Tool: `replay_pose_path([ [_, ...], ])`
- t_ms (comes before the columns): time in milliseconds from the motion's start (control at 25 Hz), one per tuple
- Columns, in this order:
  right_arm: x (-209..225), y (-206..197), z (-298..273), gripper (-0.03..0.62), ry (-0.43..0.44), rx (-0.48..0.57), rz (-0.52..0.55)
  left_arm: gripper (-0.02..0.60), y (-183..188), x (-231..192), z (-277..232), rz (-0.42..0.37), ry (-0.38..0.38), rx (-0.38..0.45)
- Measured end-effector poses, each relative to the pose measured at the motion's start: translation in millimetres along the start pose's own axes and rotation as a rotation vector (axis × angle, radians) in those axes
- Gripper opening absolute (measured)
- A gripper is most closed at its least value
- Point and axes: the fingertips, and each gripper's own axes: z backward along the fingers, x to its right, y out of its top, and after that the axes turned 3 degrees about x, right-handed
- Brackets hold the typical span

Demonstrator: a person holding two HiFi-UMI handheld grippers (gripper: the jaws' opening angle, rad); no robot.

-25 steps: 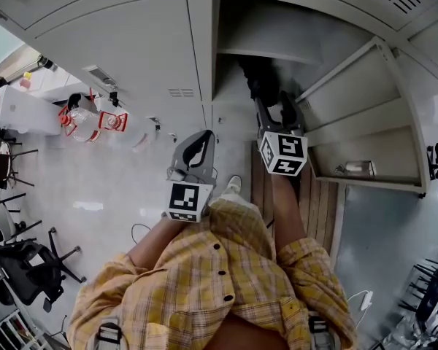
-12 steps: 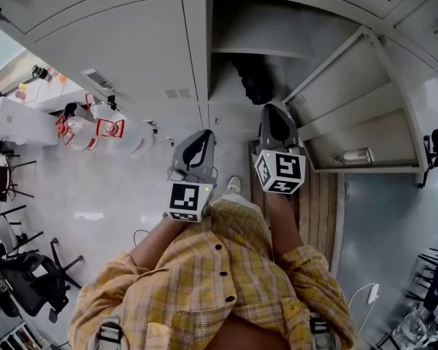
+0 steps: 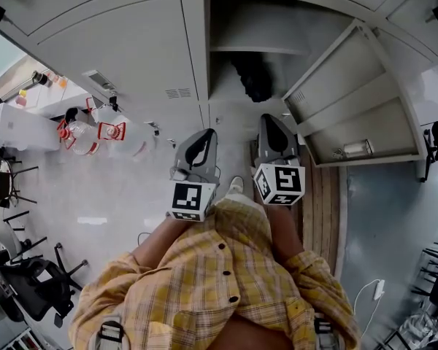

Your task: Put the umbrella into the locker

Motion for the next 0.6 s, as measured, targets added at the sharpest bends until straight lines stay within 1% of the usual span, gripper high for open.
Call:
replay_pose_path([
  [600, -14.7, -0.2, 26.2, -0.002, 0.006, 0.011, -0.011, 0.004, 3.8, 1.6, -1.0, -0.005, -0.011, 0.01],
])
